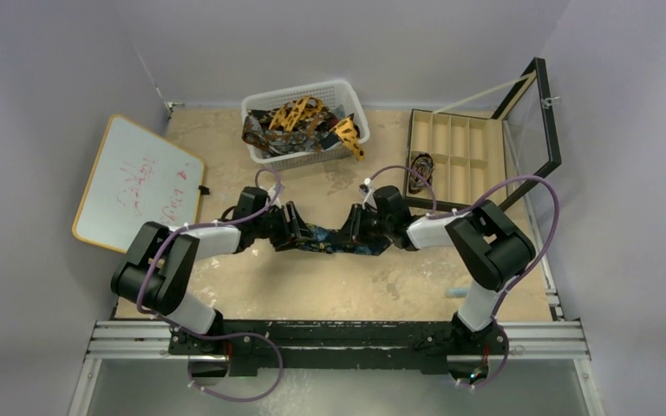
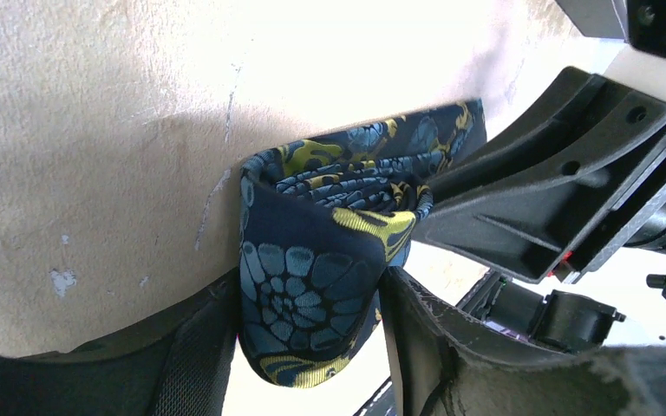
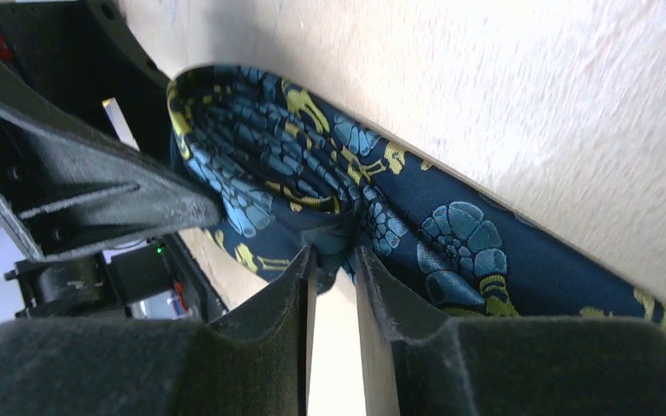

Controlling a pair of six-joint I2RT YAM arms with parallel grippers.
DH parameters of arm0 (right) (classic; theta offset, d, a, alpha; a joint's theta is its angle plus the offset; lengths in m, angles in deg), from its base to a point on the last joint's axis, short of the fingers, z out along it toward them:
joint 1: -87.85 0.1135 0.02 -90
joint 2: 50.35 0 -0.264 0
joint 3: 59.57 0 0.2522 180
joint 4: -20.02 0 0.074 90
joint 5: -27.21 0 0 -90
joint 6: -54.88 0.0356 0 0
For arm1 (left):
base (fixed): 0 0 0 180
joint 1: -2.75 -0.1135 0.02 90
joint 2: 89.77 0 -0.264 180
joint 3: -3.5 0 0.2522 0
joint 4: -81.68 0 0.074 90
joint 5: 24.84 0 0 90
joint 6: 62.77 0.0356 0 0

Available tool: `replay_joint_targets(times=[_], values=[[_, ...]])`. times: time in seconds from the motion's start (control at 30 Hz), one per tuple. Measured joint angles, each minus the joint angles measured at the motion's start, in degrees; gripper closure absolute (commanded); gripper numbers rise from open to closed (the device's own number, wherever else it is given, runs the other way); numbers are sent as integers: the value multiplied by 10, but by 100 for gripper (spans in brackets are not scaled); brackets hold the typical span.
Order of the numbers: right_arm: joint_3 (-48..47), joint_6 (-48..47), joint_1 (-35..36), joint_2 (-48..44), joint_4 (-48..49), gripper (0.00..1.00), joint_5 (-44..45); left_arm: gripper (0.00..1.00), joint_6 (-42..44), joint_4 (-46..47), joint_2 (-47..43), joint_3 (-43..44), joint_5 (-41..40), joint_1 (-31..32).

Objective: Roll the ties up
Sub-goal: Roll the tie at the center of the board.

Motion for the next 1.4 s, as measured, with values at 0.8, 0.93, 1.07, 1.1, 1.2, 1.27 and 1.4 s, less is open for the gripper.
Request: replay_joint_targets(times=[0.8, 0.93, 1.07, 1.1, 1.2, 1.27, 1.4], values=[[-18, 20, 7, -24, -25, 64, -14, 30, 81, -74, -6, 37, -4, 0], [-30, 16, 7, -11, -28, 66, -9, 30, 94, -79, -14, 39, -5, -4], [-38, 9, 7, 1, -38, 67, -2, 29, 116, -79, -14, 45, 5, -17], [-39, 8, 7, 5, -38, 67, -2, 29, 122, -79, -14, 46, 8, -20], [-41, 5, 6, 16, -39, 68, -2, 29, 141, -78, -14, 47, 30, -34], [-42, 5, 6, 20, -39, 68, -3, 29, 154, -77, -11, 49, 48, -40], [-47, 3, 6, 24, -38, 68, -4, 32, 170, -66, 16, 68, 87, -44]])
